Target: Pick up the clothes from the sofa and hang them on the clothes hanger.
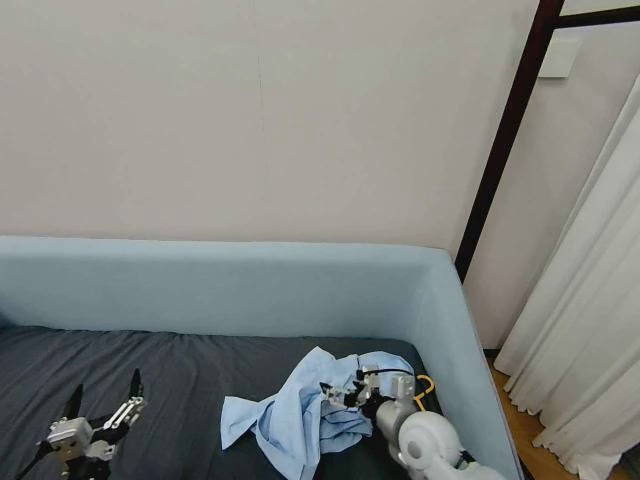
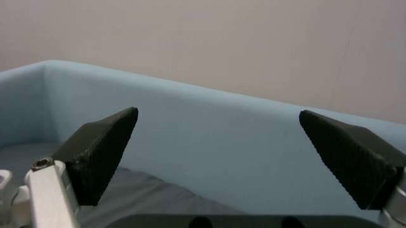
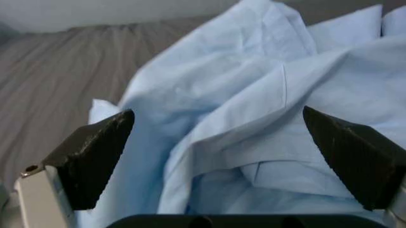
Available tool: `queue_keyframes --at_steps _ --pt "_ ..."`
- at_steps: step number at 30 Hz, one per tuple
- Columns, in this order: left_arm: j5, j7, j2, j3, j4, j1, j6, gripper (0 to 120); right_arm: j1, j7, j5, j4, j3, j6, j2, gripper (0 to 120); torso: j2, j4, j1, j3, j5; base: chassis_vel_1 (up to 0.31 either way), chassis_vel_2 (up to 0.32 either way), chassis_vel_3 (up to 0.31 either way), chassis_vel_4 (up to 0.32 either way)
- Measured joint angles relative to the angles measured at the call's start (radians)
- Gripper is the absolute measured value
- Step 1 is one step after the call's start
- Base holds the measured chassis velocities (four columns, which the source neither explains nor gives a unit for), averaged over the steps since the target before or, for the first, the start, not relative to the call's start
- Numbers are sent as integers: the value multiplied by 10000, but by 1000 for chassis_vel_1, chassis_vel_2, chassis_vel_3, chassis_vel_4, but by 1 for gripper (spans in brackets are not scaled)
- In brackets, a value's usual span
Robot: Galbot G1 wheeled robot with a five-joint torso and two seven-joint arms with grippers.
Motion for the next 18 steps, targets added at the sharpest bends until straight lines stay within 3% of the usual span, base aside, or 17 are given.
queue_keyframes --at_steps 10,18 --pt "-50 4 -156 27 -257 -38 63 100 -471 -226 -1386 -810 -231 638 509 99 0 -2 0 -1 2 0 0 0 0" --pt "-12 0 -196 184 -273 -146 117 100 -684 -352 -1952 -654 -412 694 540 72 0 -2 0 -2 3 0 0 0 0"
